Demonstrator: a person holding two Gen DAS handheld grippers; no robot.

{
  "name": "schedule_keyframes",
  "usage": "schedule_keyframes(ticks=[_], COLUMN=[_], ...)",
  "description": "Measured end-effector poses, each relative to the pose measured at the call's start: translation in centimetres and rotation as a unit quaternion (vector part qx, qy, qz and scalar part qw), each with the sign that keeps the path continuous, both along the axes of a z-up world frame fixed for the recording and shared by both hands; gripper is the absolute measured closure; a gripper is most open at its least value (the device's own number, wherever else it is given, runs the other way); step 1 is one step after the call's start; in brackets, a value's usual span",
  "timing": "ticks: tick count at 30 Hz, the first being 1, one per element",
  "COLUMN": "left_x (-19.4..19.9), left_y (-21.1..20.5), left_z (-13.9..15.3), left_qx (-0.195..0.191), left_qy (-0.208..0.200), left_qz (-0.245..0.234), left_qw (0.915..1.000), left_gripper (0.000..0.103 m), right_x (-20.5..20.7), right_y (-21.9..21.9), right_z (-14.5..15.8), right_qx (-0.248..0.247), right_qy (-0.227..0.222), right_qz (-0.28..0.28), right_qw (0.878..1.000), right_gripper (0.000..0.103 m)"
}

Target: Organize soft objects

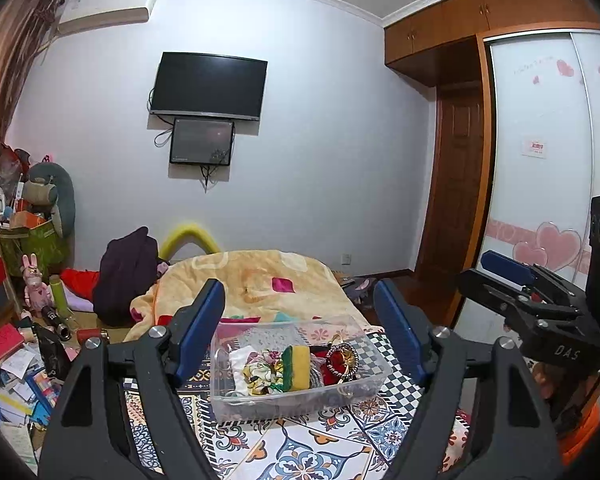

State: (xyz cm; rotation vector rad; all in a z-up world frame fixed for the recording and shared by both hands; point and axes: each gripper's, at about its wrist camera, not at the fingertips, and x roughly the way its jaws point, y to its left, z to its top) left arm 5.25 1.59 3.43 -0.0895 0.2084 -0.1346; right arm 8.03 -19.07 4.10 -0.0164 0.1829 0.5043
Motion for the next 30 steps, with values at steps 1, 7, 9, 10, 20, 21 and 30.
schedule_keyframes(ticks=[1, 7, 9, 10, 20, 21, 30], left_x=[0.1, -0.6, -0.7, -0.8, -1.0, -1.0, -1.1], left_y=[0.2, 0.2, 0.2, 0.2, -0.6, -0.6, -0.6], left_z=[-0.1, -0.3, -0.3, -0.3, -0.6, -0.6, -0.6], left_qx=[0.000, -0.001, -0.001, 0.000, 0.016, 0.015, 0.016], left_qy=[-0.002, -0.010, -0.011, -0.012, -0.013, -0.013, -0.013], left_qz=[0.001, 0.009, 0.010, 0.011, 0.012, 0.012, 0.011], left_qw=[1.0000, 0.9999, 0.9999, 0.9999, 0.9997, 0.9997, 0.9997], left_gripper=[0.019, 0.007, 0.004, 0.004, 0.003, 0.002, 0.002], right_x=[-0.1, -0.3, -0.2, -0.4, -0.6, -0.6, -0.9], right_y=[0.0, -0.2, -0.3, -0.4, -0.9, -0.8, -1.0], right_z=[0.0, -0.2, -0.3, -0.3, -0.6, -0.5, -0.6], right_qx=[0.001, 0.012, 0.015, 0.016, 0.016, 0.016, 0.014], right_qy=[0.001, 0.002, -0.001, -0.001, 0.004, 0.003, 0.004], right_qz=[-0.003, -0.003, -0.008, -0.008, -0.007, -0.007, -0.007], right_qw=[1.000, 1.000, 1.000, 1.000, 1.000, 1.000, 1.000], right_gripper=[0.019, 0.004, 0.000, 0.000, 0.000, 0.000, 0.000])
